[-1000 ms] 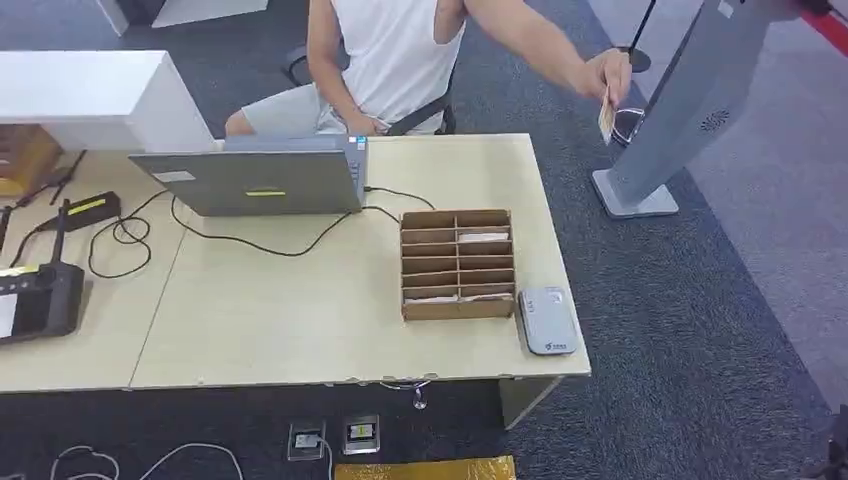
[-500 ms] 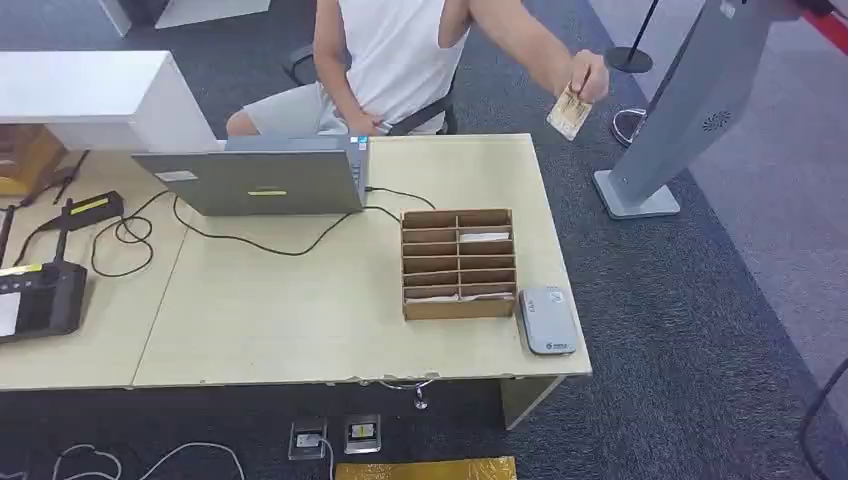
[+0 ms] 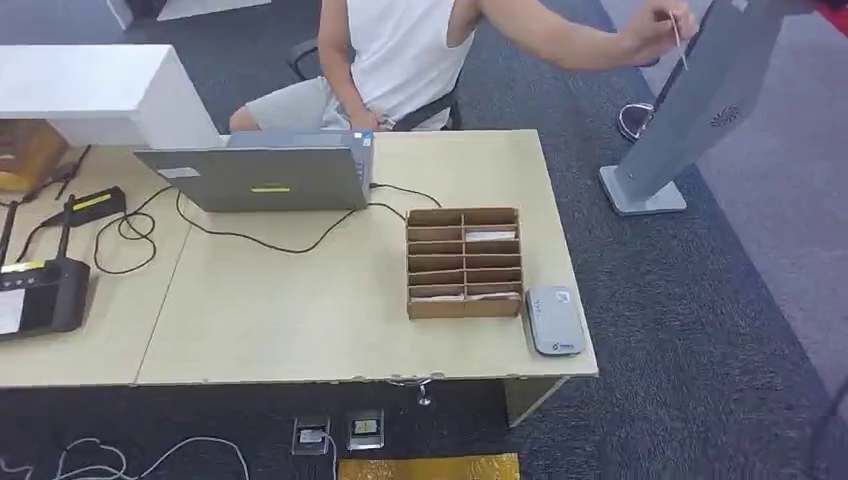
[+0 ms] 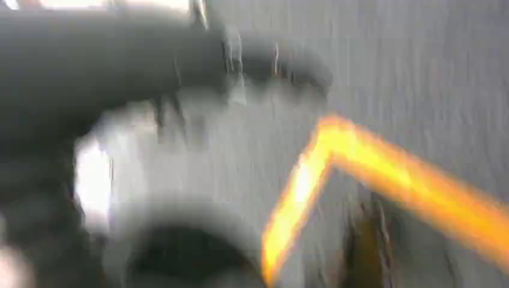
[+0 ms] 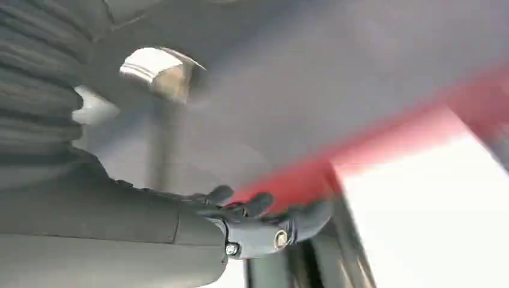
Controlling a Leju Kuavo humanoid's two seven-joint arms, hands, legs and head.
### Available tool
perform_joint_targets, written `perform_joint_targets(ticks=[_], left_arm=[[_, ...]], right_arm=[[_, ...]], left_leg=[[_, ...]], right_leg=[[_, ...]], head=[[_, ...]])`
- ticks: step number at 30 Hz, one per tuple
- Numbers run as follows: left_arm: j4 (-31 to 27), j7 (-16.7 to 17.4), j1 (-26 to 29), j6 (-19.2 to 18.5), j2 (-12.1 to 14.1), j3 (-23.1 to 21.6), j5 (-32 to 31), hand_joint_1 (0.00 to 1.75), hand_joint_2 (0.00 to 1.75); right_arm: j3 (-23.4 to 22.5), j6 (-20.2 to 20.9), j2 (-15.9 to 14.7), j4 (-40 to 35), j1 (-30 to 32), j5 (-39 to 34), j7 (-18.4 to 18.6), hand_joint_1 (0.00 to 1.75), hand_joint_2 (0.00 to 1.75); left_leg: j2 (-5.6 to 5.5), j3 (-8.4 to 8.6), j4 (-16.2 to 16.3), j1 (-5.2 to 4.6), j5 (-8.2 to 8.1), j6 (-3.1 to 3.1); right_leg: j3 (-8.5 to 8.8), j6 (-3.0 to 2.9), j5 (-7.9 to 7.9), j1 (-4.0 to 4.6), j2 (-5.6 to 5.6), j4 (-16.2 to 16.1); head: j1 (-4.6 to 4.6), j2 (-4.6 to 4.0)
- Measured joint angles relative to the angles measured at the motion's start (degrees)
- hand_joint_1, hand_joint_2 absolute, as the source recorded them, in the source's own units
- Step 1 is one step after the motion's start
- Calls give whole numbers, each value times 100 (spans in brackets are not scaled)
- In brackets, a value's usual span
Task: Pass the card to the sensor for recognition and then transmit it.
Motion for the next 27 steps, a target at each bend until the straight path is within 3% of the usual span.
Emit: perform_joint_targets(ticks=[2,3,8,11,12,18,27], left_arm=[[18,2,-25,-2,42,-28,2,0,0],[18,7,-82,-2,44,-39,-2,0,0],[15,68,-193,-4,33,-118,-24,0,0],[18,107,-166,-4,31,-133,-21,0,0],[18,127,-154,-4,33,-138,58,0,0],[28,227,-148,-7,46,-195,223,0,0],[46,326,-151,-35,105,-330,223,0,0]], right_arm=[[743,-125,35,-1140,-41,39,0,0,175],[1190,-165,41,-1503,-46,87,0,0,175],[3106,-551,192,-2953,-67,393,2,0,175],[4013,-748,297,-3368,-102,479,7,0,175],[4288,-770,328,-3465,-94,476,9,0,175],[5438,-853,466,-3688,-32,378,15,0,175],[6390,-925,662,-3609,-54,74,-92,0,175]], left_leg=[[107,22,-17,22,-78,1],[115,63,-16,43,-84,-1],[-31,48,-16,66,-30,-24],[-123,27,-12,86,-12,-31],[-139,107,-11,87,-8,-35],[-169,90,-8,88,4,-43],[-164,91,-8,88,5,-44]], right_leg=[[35,-3,-5,23,119,-5],[70,-13,-13,50,123,-10],[88,-28,-23,76,-29,-9],[95,-36,-28,97,-108,-11],[89,-41,-31,97,-127,-11],[85,-42,-28,97,-158,-11],[85,-43,-26,97,-158,-12]], head=[[-48,0],[-48,-2],[-66,-2],[-61,-2],[-63,-2],[-66,-2],[-66,-2]])
